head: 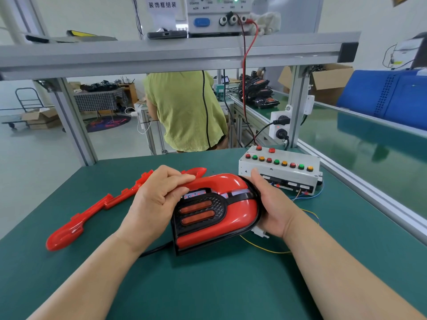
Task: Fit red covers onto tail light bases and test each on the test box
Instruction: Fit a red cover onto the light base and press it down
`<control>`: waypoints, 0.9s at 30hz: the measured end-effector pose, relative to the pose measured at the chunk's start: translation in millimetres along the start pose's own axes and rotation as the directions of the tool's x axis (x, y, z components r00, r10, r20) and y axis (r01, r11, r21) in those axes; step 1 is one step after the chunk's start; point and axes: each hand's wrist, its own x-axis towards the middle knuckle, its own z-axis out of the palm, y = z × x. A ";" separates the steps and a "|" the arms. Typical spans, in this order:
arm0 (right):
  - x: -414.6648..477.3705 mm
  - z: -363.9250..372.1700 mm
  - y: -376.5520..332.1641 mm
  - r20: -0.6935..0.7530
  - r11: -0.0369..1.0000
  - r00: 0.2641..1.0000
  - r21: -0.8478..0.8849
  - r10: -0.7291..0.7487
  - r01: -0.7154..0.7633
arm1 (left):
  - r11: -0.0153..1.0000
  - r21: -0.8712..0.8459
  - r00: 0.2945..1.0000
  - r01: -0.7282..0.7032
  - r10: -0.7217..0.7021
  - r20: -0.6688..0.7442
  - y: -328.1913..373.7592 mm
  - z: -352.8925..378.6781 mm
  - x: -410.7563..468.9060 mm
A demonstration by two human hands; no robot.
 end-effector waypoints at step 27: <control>2.5 -1.0 2.9 -0.024 0.999 1.000 -0.026 -0.019 0.019 | 0.990 0.137 0.999 -0.036 0.032 0.032 6.1 0.3 -0.7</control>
